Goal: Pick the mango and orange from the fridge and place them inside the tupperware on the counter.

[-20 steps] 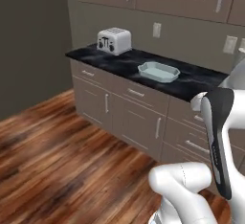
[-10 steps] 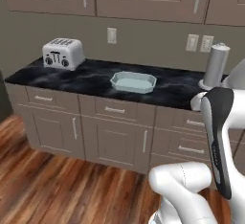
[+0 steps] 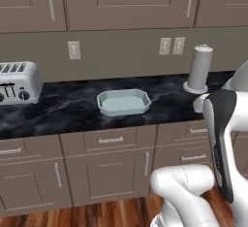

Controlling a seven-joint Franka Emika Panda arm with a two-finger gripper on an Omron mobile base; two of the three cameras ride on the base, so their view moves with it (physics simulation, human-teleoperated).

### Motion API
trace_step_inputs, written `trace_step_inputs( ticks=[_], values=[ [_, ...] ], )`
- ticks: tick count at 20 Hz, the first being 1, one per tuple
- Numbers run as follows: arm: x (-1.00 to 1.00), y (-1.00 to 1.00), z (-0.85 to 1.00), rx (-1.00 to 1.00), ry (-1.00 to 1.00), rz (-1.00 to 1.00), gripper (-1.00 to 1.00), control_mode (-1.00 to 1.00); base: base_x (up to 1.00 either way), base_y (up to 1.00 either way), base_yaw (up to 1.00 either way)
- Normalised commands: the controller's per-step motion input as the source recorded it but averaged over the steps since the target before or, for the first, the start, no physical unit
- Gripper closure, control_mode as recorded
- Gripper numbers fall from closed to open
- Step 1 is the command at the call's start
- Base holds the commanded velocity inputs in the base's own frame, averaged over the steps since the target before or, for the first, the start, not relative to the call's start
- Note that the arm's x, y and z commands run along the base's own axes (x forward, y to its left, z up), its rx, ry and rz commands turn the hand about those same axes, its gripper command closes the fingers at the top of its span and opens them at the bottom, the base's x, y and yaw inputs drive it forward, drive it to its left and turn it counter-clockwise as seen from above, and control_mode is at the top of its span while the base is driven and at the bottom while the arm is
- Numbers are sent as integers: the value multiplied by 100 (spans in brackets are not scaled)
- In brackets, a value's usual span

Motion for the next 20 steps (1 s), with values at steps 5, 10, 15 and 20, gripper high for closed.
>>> trace_step_inputs(
  ticks=[5,10,15,20],
  values=[
    [0,0,0,0,0,0,100,100,89,81,-44],
    [0,0,0,0,0,0,100,100,74,44,-5],
    [0,0,0,0,0,0,100,100,71,1,25],
    [0,0,0,0,0,0,100,100,60,0,30]
  ],
)
